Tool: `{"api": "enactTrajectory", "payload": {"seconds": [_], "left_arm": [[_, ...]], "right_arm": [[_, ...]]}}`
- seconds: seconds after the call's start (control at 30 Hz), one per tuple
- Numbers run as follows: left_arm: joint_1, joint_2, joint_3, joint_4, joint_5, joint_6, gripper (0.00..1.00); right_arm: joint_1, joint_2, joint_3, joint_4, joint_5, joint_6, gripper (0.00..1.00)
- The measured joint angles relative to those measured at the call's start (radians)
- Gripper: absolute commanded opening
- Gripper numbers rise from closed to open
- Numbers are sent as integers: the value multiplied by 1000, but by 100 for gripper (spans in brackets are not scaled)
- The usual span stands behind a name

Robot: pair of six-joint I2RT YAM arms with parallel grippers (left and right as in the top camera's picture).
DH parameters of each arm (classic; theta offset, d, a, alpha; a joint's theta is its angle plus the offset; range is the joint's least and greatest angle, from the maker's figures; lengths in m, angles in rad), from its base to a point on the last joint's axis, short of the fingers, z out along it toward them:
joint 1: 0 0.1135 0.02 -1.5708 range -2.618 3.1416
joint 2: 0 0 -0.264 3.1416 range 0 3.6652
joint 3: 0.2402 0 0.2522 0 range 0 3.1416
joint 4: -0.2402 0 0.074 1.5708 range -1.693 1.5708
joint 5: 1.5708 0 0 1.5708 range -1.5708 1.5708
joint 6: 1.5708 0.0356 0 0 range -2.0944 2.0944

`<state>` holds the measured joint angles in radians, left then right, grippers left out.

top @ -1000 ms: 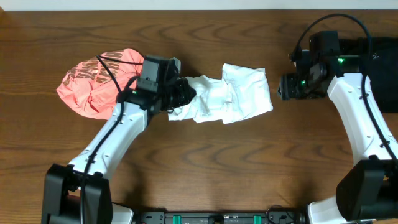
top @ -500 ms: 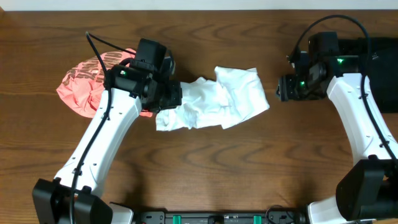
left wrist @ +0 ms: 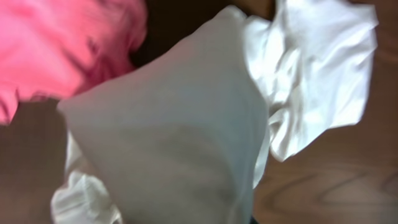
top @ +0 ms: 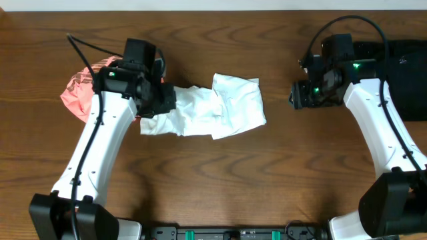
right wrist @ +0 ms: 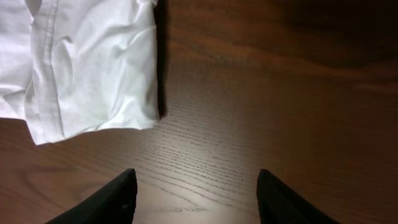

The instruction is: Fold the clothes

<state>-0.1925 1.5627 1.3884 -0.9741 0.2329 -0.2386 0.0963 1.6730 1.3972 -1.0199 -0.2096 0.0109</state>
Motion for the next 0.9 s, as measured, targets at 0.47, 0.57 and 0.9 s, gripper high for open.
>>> {"api": "enactTrajectory", "payload": {"seconds": [0.47,0.57,0.9], "left_arm": [[-209,109,0,266,3,-45,6],[-251,182,0,309,3,-49,6],[-340,274,0,441,3,-50,6]], "right_arm": [[0,0,-2,13,0,4,62],[0,0,-10,18,0,4,62],[-1,1,-77,47,1,5,62]]}}
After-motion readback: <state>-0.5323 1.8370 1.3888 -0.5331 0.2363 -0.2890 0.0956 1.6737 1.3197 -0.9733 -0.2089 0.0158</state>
